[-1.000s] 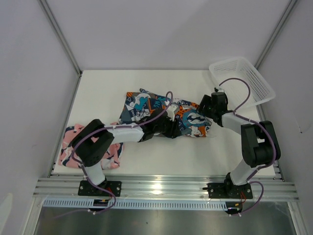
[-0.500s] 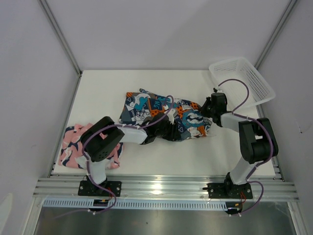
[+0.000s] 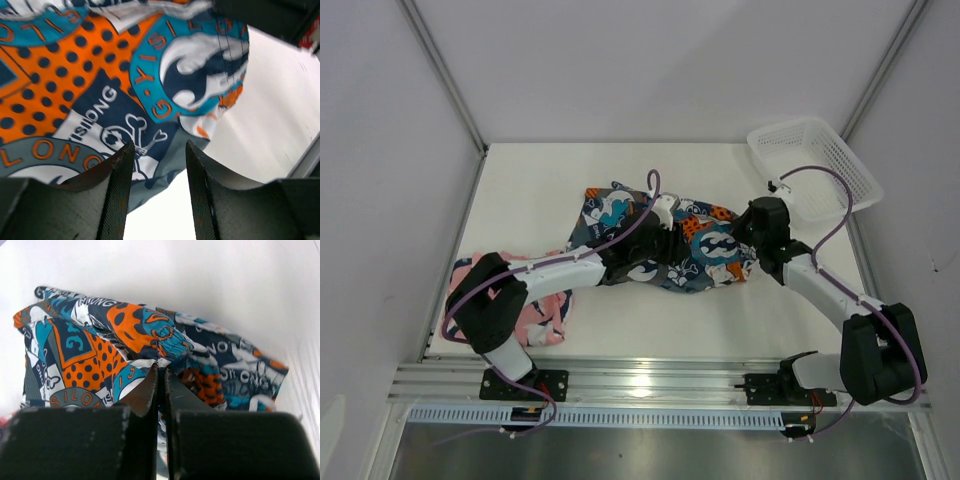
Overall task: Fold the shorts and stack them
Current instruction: Fold the shorts
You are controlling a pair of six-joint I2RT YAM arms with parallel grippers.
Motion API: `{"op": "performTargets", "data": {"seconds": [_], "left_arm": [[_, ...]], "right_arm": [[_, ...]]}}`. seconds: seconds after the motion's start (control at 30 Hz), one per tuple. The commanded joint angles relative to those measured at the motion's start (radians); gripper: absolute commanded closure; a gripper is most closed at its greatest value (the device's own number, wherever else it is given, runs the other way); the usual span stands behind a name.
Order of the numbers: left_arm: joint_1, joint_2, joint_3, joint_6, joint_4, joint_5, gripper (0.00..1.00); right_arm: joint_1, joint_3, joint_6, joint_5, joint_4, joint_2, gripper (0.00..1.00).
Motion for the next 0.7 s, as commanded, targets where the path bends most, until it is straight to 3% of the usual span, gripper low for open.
{"op": "performTargets", "data": {"seconds": [0.0, 0.1, 0.23, 0.4, 0.47, 0.5, 0.53, 0.67], "left_arm": [[0.003, -0.017, 0.053, 0.035, -0.062, -0.039, 0.51], [0.009, -0.002, 0.064, 0.035, -0.059, -0.036, 0.51], [0.018, 0.023, 0.108, 0.045, -0.088, -0.036, 0.51], [0.03, 0.059, 0.191, 0.071, -0.124, -0.027, 0.5], [0.033, 0.078, 0.226, 0.076, -0.134, -0.019, 0.48], [0.033, 0.082, 0.234, 0.082, -0.134, -0.015, 0.48], [0.032, 0.087, 0.246, 0.084, -0.134, -0.011, 0.47], [0.032, 0.122, 0.295, 0.096, -0.164, 0.015, 0.44]], "right_arm": [[0.072, -0.018, 0.158, 0.182, -0.187, -0.053, 1.0], [0.098, -0.031, 0.264, 0.311, -0.245, -0.047, 1.0], [0.089, -0.008, 0.399, 0.33, -0.352, 0.074, 1.0], [0.102, -0.011, 0.418, 0.307, -0.354, 0.148, 0.99], [0.094, -0.02, 0.383, 0.289, -0.332, 0.146, 0.85], [0.089, -0.014, 0.364, 0.269, -0.327, 0.145, 0.56], [0.089, -0.008, 0.348, 0.269, -0.327, 0.142, 0.43], [0.076, -0.026, 0.253, 0.27, -0.298, 0.021, 0.31]]}}
